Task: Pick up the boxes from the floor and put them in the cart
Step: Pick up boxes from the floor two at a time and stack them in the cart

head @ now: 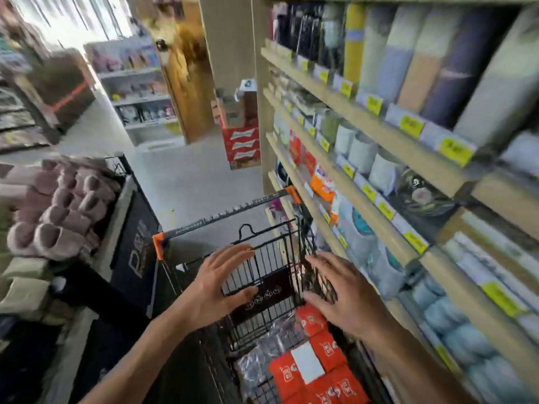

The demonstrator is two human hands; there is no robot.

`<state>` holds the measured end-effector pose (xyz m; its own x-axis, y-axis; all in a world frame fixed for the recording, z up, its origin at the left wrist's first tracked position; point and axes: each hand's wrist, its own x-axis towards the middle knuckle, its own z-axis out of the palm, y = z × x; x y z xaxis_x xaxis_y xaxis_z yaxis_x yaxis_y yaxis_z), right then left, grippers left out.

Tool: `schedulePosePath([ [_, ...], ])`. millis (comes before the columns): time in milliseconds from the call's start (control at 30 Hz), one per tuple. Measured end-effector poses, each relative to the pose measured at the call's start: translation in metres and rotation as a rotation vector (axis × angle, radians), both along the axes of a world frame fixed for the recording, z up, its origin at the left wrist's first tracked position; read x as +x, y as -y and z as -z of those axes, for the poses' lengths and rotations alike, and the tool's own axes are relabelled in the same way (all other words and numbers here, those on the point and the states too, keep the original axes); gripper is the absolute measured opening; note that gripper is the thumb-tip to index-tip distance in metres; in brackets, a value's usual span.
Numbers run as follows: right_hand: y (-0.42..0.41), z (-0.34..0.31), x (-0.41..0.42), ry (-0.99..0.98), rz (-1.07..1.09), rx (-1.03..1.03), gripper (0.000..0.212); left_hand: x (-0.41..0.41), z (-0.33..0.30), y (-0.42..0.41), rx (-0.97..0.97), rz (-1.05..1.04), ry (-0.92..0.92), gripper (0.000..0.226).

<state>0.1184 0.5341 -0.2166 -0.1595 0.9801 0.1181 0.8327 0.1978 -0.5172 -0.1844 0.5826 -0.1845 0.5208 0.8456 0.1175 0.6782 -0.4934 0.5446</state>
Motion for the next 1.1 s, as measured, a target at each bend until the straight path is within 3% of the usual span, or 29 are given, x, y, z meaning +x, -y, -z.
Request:
schedulePosePath([
  [333,0.158,-0.049,-0.018,0.144,0.405,-0.062,0.073,0.023,0.007,0.02,0.129,0.44,-0.113,0.073],
  [500,0.266,-0.059,-0.02,0.209,0.633,-0.074,0.071,0.08,-0.005,0.065,0.124,0.718,-0.043,0.069],
  [633,0.355,-0.064,-0.017,0.227,0.787,-0.047,0.07,0.127,-0.021,0.129,0.17,0.953,0.051,0.067],
  [800,0.47,-0.071,-0.032,0.196,0.976,0.022,0.067,0.174,-0.03,0.224,0.234,1.203,0.044,0.064],
  [900,0.558,-0.07,-0.046,0.179,1.128,0.001,0.074,0.2,-0.033,0.301,0.246,1.317,0.05,0.067],
  [1100,0.746,-0.064,-0.091,0.121,1.444,0.01,0.069,0.238,-0.031,0.474,0.176,1.582,-0.019,0.064],
])
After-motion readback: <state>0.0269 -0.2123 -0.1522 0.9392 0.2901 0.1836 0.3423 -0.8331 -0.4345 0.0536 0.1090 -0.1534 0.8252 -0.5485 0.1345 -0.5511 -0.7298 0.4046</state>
